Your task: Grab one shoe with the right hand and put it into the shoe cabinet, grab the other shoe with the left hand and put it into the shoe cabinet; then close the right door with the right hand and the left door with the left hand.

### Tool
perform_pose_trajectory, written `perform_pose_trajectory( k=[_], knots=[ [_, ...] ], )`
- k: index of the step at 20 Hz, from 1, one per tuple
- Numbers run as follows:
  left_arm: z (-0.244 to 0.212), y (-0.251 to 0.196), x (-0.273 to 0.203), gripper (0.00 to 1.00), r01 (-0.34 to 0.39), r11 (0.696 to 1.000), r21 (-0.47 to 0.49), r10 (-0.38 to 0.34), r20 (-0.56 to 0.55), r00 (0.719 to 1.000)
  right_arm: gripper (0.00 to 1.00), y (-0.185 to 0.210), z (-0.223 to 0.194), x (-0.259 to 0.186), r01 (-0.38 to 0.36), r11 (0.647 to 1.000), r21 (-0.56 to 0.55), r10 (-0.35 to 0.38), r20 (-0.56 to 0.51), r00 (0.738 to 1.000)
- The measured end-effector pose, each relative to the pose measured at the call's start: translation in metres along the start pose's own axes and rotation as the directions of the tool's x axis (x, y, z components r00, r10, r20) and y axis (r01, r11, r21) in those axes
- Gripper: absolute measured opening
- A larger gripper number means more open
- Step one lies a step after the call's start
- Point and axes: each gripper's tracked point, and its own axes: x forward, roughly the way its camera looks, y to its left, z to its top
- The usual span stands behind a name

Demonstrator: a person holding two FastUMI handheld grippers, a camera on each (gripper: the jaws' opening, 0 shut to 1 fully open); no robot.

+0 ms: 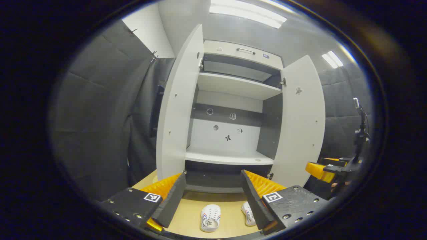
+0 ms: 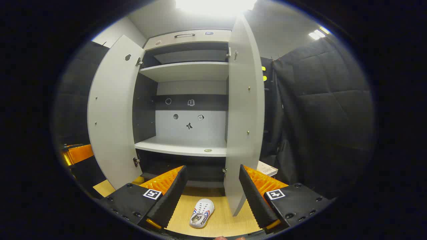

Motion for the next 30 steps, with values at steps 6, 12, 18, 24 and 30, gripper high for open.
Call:
perform_pose_trajectory(
  k=[6, 12, 18, 24, 30],
  knots=[
    [-0.009, 0.011, -0.012, 0.92, -0.028, 1.000, -0.002, 0.028, -0.021, 0.999, 0.98, -0.005, -0.013, -0.014, 0.008, 1.000, -0.004, -0.009, -0.052, 0.999],
    [-0.017, 0.020, -0.024, 0.92, -0.050, 0.998, 0.033, 0.051, -0.040, 0.998, 0.97, 0.011, -0.023, -0.018, -0.020, 1.000, 0.013, 0.021, -0.099, 0.995],
    [-0.023, 0.021, -0.023, 0.92, -0.048, 0.999, 0.020, 0.049, -0.048, 0.998, 0.98, 0.030, -0.031, -0.011, -0.057, 0.998, 0.030, 0.061, -0.143, 0.988],
    [-0.049, 0.039, -0.041, 0.92, -0.069, 0.997, 0.017, 0.070, -0.109, 0.992, 0.98, 0.061, -0.103, 0.010, -0.128, 0.991, 0.030, 0.131, -0.331, 0.935],
    [-0.057, 0.064, -0.051, 0.92, -0.110, 0.993, 0.035, 0.114, -0.151, 0.982, 0.98, 0.086, -0.148, 0.035, -0.149, 0.987, 0.064, 0.162, -0.471, 0.867]
  ],
)
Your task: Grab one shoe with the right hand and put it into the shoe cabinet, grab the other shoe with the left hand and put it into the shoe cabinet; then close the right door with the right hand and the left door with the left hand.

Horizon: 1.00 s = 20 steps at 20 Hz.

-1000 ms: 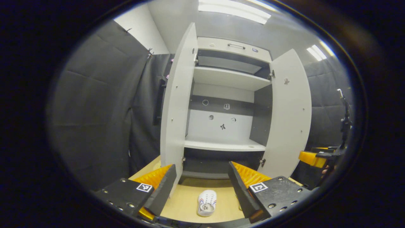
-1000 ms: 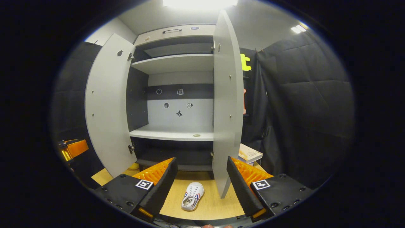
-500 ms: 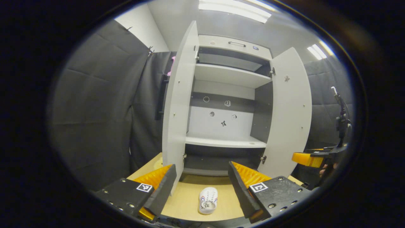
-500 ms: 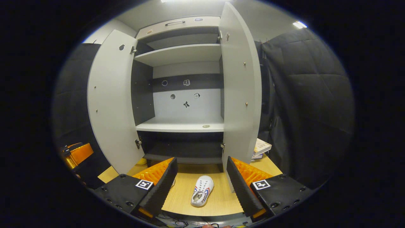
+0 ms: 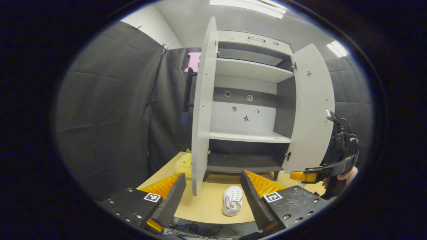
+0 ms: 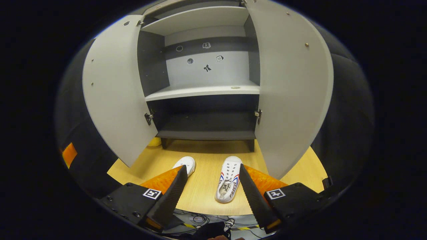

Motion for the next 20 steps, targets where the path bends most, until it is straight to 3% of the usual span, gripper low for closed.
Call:
perform_pose_trajectory(
  k=[2, 6, 9, 11, 12, 14, 17, 20],
  knots=[
    [-0.007, 0.002, 0.006, 0.92, -0.001, 1.000, -0.010, 0.001, -0.036, 0.999, 0.98, 0.001, -0.004, 0.019, -0.005, 1.000, 0.002, 0.005, -0.046, 0.999],
    [-0.013, -0.005, 0.018, 0.94, 0.005, 0.986, 0.166, 0.008, -0.079, 0.997, 0.98, -0.006, -0.025, 0.071, -0.018, 1.000, 0.022, 0.021, -0.155, 0.988],
    [-0.014, -0.012, 0.032, 0.92, 0.013, 0.987, 0.160, 0.005, -0.113, 0.994, 0.96, -0.010, -0.053, 0.112, -0.020, 0.999, 0.045, 0.030, -0.242, 0.970],
    [-0.012, -0.016, 0.044, 0.94, 0.021, 0.984, 0.178, 0.001, -0.121, 0.993, 0.94, -0.003, -0.072, 0.131, -0.047, 0.993, 0.105, 0.077, -0.308, 0.948],
    [-0.013, -0.016, 0.046, 0.94, 0.019, 0.983, 0.182, 0.004, -0.126, 0.992, 0.97, -0.002, -0.080, 0.140, -0.047, 0.991, 0.125, 0.086, -0.333, 0.939],
    [-0.018, -0.026, 0.058, 0.94, 0.039, 0.990, 0.136, -0.018, -0.153, 0.988, 0.93, -0.006, -0.096, 0.158, -0.036, 0.992, 0.120, 0.077, -0.365, 0.928],
    [-0.020, -0.048, 0.074, 0.93, 0.065, 0.998, -0.001, -0.064, -0.175, 0.982, 0.97, -0.009, -0.119, 0.181, -0.016, 0.996, 0.085, 0.049, -0.410, 0.911],
    [-0.021, -0.060, 0.086, 0.95, 0.066, 0.998, 0.018, -0.062, -0.184, 0.981, 0.93, -0.016, -0.137, 0.196, 0.031, 0.999, 0.026, -0.015, -0.458, 0.889]
  ],
)
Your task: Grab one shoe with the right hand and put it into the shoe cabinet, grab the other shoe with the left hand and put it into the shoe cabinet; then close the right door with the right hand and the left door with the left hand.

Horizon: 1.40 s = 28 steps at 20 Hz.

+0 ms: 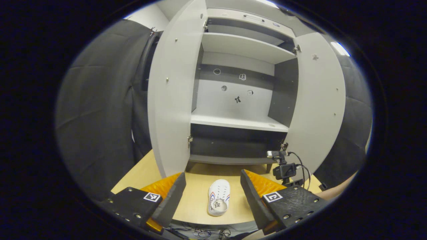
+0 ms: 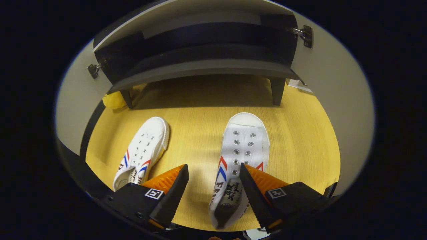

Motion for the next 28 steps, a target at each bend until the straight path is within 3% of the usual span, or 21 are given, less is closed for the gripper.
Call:
perform_pose_trajectory(
  k=[1, 2, 4, 7, 9, 10, 11, 12, 16, 17, 18, 20, 28],
  knots=[
    [0.000, -0.002, 0.002, 0.95, -0.007, 1.000, 0.018, 0.007, -0.003, 1.000, 0.96, 0.003, 0.000, 0.006, 0.006, 1.000, -0.015, -0.006, 0.002, 1.000],
    [-0.001, -0.003, 0.005, 0.95, -0.014, 0.999, 0.029, 0.014, -0.009, 1.000, 0.92, 0.004, -0.004, 0.014, 0.014, 0.998, -0.054, -0.015, -0.015, 1.000],
    [-0.004, -0.003, 0.011, 0.95, -0.029, 0.999, 0.033, 0.030, -0.029, 0.999, 0.94, -0.002, -0.006, 0.016, 0.099, 0.988, -0.121, -0.102, -0.020, 0.995],
    [-0.004, 0.001, 0.019, 0.95, -0.059, 0.998, 0.024, 0.060, -0.045, 0.997, 0.80, -0.022, -0.004, 0.018, 0.251, 0.955, -0.161, -0.254, 0.003, 0.967],
    [-0.002, 0.001, 0.022, 0.95, -0.078, 0.997, 0.022, 0.079, -0.047, 0.996, 0.25, -0.023, -0.004, 0.018, 0.249, 0.961, -0.118, -0.251, -0.003, 0.968],
    [-0.001, 0.000, 0.023, 0.94, -0.087, 0.996, 0.023, 0.087, -0.043, 0.995, 0.31, -0.022, -0.003, 0.018, 0.222, 0.968, -0.112, -0.225, -0.013, 0.974],
    [0.000, -0.001, 0.025, 0.92, -0.093, 0.995, 0.023, 0.094, -0.040, 0.995, 0.31, -0.023, -0.004, 0.013, 0.199, 0.974, -0.107, -0.202, -0.021, 0.979],
    [-0.002, -0.003, 0.026, 0.95, -0.098, 0.995, 0.023, 0.099, -0.041, 0.994, 0.22, -0.022, 0.001, 0.015, 0.168, 0.982, -0.086, -0.170, -0.015, 0.985],
    [-0.011, -0.011, 0.031, 0.95, -0.103, 0.995, 0.010, 0.103, -0.055, 0.993, 0.22, -0.021, -0.002, 0.004, 0.034, 0.999, -0.011, -0.035, -0.030, 0.999],
    [-0.010, -0.012, 0.032, 0.95, -0.099, 0.995, 0.010, 0.099, -0.050, 0.994, 0.07, -0.022, -0.004, 0.011, 0.021, 0.999, 0.025, -0.020, -0.041, 0.999],
    [-0.009, -0.012, 0.031, 0.97, -0.096, 0.995, 0.013, 0.096, -0.044, 0.994, 0.07, -0.024, -0.003, 0.009, 0.005, 1.000, 0.028, -0.004, -0.039, 0.999],
    [-0.007, -0.012, 0.030, 0.95, -0.091, 0.996, 0.020, 0.092, -0.037, 0.995, 0.02, -0.025, 0.000, 0.007, -0.013, 0.999, 0.030, 0.014, -0.040, 0.999],
    [0.005, -0.016, 0.030, 0.95, -0.002, 0.998, 0.063, 0.002, -0.003, 1.000, 0.02, -0.030, -0.004, -0.029, -0.033, 0.995, 0.091, 0.029, 0.047, 0.998]
  ],
)
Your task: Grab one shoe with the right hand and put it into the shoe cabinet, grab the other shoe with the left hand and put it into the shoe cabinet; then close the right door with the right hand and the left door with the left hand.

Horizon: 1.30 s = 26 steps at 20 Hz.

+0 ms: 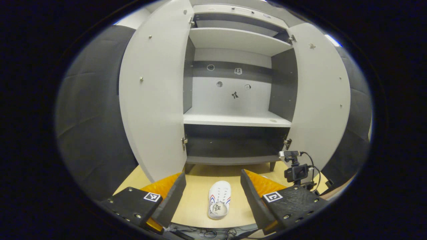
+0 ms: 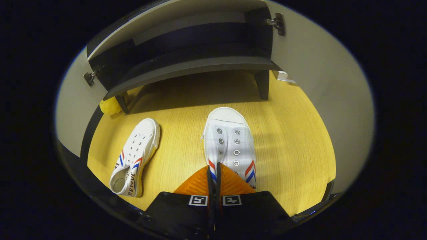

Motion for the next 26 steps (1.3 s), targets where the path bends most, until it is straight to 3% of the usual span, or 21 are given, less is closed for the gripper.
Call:
perform_pose_trajectory(
  k=[5, 6, 9, 12, 13, 20, 26],
  knots=[
    [0.018, -0.008, -0.007, 0.95, 0.088, 0.995, 0.045, -0.091, 0.066, 0.994, 0.02, 0.008, -0.017, -0.023, 0.021, 0.999, -0.028, -0.021, 0.022, 1.000],
    [0.018, -0.010, -0.009, 0.92, 0.107, 0.993, 0.055, -0.110, 0.070, 0.991, 0.02, 0.008, -0.014, -0.029, 0.033, 0.998, -0.044, -0.031, 0.046, 0.998],
    [0.019, -0.012, -0.013, 0.97, 0.153, 0.984, 0.089, -0.160, 0.082, 0.984, 0.02, 0.012, -0.002, -0.052, 0.055, 0.996, -0.072, -0.045, 0.133, 0.990],
    [0.020, -0.012, -0.014, 0.92, 0.189, 0.975, 0.114, -0.200, 0.098, 0.975, 0.02, 0.026, 0.014, -0.087, 0.052, 0.994, -0.093, -0.031, 0.221, 0.975],
    [0.020, -0.012, -0.016, 0.97, 0.196, 0.973, 0.121, -0.209, 0.104, 0.972, 0.02, 0.032, 0.020, -0.099, 0.048, 0.993, -0.105, -0.020, 0.253, 0.967],
    [0.012, -0.008, -0.023, 0.92, 0.243, 0.962, 0.127, -0.256, 0.100, 0.962, 0.02, 0.058, 0.102, -0.166, -0.007, 0.996, -0.091, 0.048, 0.453, 0.890],
    [0.022, -0.005, -0.019, 0.95, 0.225, 0.964, 0.144, -0.243, 0.120, 0.963, 0.02, 0.071, 0.207, -0.201, 0.017, 0.991, -0.136, 0.072, 0.620, 0.781]
  ],
)
